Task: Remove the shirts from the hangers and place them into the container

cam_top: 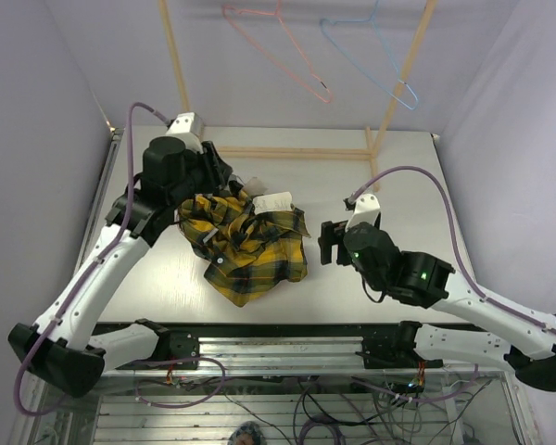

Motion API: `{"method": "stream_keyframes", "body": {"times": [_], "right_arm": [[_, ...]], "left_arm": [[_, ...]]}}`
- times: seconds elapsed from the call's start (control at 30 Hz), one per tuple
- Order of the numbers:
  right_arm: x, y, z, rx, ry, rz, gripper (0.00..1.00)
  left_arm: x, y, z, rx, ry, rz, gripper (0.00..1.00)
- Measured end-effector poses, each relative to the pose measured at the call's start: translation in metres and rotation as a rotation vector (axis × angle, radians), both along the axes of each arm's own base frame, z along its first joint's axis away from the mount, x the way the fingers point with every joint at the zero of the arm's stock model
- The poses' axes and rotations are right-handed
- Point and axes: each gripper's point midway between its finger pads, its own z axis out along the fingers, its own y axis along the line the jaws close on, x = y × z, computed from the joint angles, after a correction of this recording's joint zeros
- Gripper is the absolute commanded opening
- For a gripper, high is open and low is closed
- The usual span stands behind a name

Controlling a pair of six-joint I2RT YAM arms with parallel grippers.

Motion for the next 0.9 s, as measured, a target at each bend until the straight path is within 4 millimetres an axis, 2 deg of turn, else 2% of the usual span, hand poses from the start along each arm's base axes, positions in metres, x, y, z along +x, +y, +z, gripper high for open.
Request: {"method": "stream_keyframes", "body": {"times": [0.1, 0.17, 0.3, 0.37, 0.47, 0.57, 0.7, 0.8, 0.9], "right_arm": [[0.013, -0.016, -0.01, -0.017, 0.025, -0.053, 0.77], [0.028, -0.034, -0.025, -0.026, 0.065, -0.102, 0.77], [0.048, -0.068, -0.06, -0.044, 0.161, -0.187, 0.77], [0.054, -0.077, -0.073, -0.044, 0.207, -0.203, 0.78], [0.062, -0.082, -0.087, -0.013, 0.263, -0.207, 0.79], [0.071, -0.097, -0.091, 0.039, 0.28, -0.251, 0.8], [0.076, -0.112, -0.091, 0.099, 0.272, -0.293, 0.82], [0.078, -0.111, -0.087, 0.129, 0.263, -0.299, 0.83], [0.08, -0.11, -0.088, 0.152, 0.273, -0.322, 0.83]], "left_arm": [[-0.005, 0.03, 0.003, 0.053, -0.01, 0.081, 0.55], [-0.007, 0.054, 0.006, 0.077, -0.016, 0.146, 0.54], [-0.009, 0.082, 0.008, 0.108, -0.02, 0.213, 0.53], [-0.007, 0.09, 0.003, 0.122, -0.006, 0.227, 0.51], [0.001, 0.11, -0.012, 0.128, 0.052, 0.253, 0.5], [0.009, 0.147, -0.033, 0.091, 0.12, 0.324, 0.49], [-0.007, 0.193, -0.077, 0.012, 0.225, 0.452, 0.49], [-0.024, 0.2, -0.096, -0.008, 0.257, 0.494, 0.5], [-0.038, 0.199, -0.097, -0.019, 0.233, 0.513, 0.5]]}}
